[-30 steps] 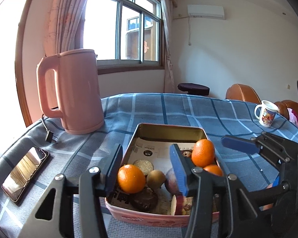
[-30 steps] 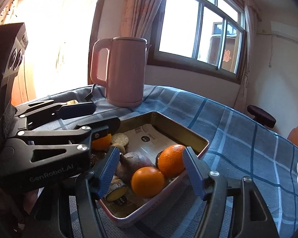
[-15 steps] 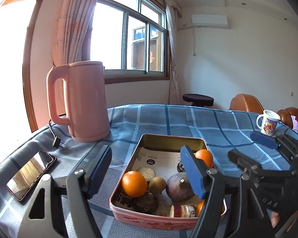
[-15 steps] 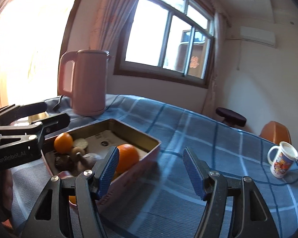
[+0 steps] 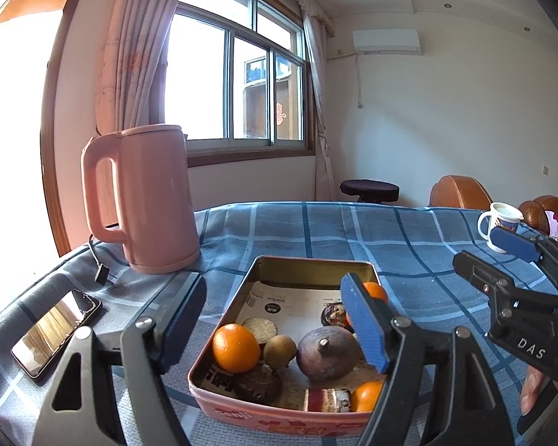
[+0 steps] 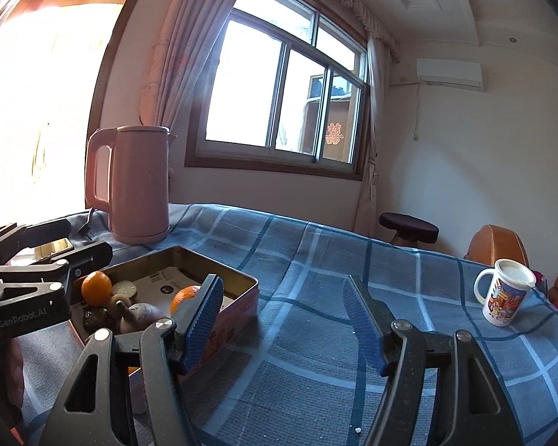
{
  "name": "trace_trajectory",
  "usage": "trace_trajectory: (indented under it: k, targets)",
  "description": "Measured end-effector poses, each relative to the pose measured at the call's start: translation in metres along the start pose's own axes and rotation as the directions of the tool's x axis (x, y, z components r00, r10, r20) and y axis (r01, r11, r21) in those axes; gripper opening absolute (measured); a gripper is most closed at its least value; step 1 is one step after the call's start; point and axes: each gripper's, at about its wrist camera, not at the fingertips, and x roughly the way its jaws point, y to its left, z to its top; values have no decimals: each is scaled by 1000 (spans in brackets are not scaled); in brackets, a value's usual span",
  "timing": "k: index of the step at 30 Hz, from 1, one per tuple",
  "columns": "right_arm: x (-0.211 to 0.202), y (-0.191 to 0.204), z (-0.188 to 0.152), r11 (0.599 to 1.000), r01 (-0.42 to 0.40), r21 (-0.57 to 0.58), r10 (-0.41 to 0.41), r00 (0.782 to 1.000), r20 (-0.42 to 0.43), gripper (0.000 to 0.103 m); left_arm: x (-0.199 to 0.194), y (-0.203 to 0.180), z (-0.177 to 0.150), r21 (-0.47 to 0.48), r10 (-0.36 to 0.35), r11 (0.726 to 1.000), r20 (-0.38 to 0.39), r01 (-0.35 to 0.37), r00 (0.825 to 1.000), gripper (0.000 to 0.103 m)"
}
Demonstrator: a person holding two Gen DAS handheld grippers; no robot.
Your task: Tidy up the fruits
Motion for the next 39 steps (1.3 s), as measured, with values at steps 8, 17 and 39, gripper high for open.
trace_trajectory:
  k: [8,17,39]
  targets:
    - [-1,-7,-2,999,-4,36,4,1000,-2,72,1,-1,0,1,2,1000,4,-2,1000,82]
    - [-2,-13,-3,998,-7,67,7,1000,5,76,-2,1,0,-8,9,1000,24,-9,1000,99]
    - [-4,-16,-4,997,-8,81,8,1000,3,77,-5,-6,0,30,36,999,34,-37,999,103]
